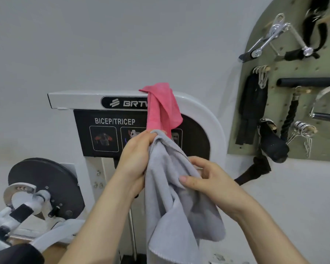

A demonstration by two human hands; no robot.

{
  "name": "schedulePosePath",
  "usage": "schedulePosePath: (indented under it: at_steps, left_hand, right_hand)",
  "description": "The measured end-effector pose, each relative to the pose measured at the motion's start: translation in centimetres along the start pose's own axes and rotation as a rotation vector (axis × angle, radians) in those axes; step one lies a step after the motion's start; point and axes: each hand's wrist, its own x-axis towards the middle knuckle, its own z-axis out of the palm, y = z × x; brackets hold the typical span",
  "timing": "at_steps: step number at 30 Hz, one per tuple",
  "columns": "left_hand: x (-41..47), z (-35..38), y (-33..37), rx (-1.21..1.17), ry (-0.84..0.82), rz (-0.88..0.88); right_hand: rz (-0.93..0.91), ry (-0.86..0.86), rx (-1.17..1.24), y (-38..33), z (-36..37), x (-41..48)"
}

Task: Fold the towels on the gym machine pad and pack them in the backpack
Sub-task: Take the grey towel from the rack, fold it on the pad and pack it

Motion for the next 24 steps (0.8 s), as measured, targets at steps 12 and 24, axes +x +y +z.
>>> schedulePosePath:
  at_steps: [12, 24]
  left_hand:
    - [-9.6, 1.2, -5.0, 0.62, -0.388, -0.052]
    - [-28.8, 1.6, -9.1, 1.035, -0.258, 0.02]
  right_hand:
    - [-0.03, 0.13, 0.599, 0.7, -4.5, -12.1]
    - [0.164, 0.505, 0.357, 4.4, 0.4, -29.1]
